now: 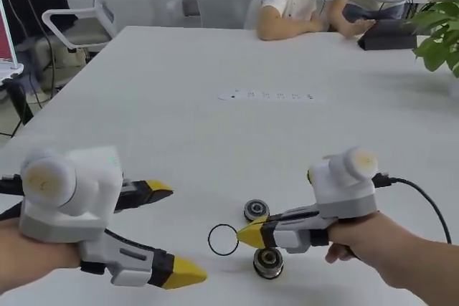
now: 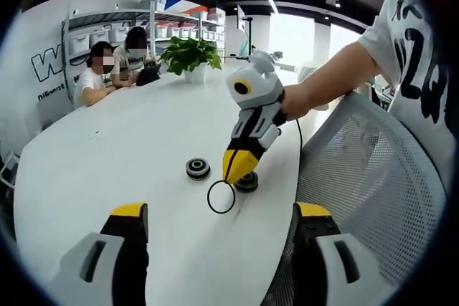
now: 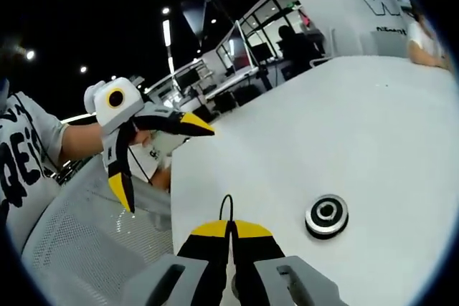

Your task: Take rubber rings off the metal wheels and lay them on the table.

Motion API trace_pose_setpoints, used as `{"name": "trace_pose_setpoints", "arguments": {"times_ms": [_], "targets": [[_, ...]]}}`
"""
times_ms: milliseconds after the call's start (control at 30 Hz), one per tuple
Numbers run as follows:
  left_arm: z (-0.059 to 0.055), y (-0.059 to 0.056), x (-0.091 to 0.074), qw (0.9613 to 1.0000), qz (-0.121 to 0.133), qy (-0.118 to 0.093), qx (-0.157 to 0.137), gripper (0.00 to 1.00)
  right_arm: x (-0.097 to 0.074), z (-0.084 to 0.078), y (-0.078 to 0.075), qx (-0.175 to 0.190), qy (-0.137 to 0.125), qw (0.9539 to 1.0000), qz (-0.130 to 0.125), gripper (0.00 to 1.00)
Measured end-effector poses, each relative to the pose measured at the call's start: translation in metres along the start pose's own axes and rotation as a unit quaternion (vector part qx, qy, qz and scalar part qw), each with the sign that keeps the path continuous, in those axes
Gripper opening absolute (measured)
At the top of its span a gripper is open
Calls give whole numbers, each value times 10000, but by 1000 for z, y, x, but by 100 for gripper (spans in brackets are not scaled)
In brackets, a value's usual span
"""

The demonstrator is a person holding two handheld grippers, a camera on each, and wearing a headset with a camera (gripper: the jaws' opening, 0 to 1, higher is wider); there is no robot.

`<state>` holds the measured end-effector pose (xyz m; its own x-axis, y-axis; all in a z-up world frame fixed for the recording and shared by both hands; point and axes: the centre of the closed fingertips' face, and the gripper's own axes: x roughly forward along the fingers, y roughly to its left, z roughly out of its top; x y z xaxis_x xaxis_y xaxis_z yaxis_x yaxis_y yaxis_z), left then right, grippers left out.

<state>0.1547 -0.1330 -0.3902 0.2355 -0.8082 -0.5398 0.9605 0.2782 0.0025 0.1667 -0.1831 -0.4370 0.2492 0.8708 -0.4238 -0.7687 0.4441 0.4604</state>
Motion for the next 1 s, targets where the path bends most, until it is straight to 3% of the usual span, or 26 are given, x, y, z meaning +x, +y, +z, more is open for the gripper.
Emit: {"name": "trace_pose_setpoints", "arguments": {"times_ms": [200, 467, 600, 867, 1000], "targets": [[-3, 1, -5, 10000, 55, 32, 16, 81, 6, -2, 0, -115, 107, 9999, -22, 0], [-7, 0, -6, 10000, 57, 67, -36, 81, 11, -11, -6, -343, 325, 9986, -233, 0], [-7, -1, -5, 10000, 46, 67, -34, 81, 12, -18, -8, -617, 487, 9964, -324, 0], [-7, 0, -5, 9999, 43, 94, -2, 81, 8, -16, -12, -680, 424, 9962, -349, 9], [-6, 1, -4, 9999, 40, 104, 5, 80, 4, -9, -11, -692, 263, 9966, -368, 18]]}}
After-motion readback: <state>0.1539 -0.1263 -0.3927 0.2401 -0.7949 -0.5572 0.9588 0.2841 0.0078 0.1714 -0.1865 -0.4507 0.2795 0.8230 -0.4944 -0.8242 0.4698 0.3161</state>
